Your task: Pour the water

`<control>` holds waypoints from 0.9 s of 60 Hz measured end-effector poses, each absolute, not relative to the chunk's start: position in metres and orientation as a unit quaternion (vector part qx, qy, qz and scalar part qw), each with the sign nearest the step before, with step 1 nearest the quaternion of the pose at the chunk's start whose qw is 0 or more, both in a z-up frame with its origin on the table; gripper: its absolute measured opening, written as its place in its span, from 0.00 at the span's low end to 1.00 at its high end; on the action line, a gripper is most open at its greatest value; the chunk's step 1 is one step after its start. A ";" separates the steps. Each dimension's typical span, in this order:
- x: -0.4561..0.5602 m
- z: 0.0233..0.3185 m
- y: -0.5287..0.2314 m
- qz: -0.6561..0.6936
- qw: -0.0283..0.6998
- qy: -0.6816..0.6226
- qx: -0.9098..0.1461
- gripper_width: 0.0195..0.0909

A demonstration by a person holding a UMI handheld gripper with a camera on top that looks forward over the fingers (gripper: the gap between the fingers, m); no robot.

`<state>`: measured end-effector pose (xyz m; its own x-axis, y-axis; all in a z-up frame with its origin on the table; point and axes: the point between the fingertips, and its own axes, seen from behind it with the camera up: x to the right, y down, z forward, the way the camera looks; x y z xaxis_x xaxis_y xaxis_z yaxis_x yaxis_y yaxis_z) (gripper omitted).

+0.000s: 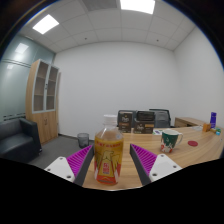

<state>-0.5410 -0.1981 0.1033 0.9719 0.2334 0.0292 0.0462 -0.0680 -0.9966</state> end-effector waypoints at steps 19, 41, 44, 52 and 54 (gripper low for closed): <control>-0.560 0.093 -0.130 0.058 0.659 -0.098 -0.744 0.65; -0.559 0.098 -0.114 0.119 0.653 -0.100 -0.741 0.34; -0.546 0.108 -0.101 0.141 0.654 -0.078 -0.739 0.34; -0.505 0.139 -0.051 0.260 0.625 0.052 -0.734 0.34; -0.491 0.144 -0.039 0.297 0.611 0.094 -0.728 0.34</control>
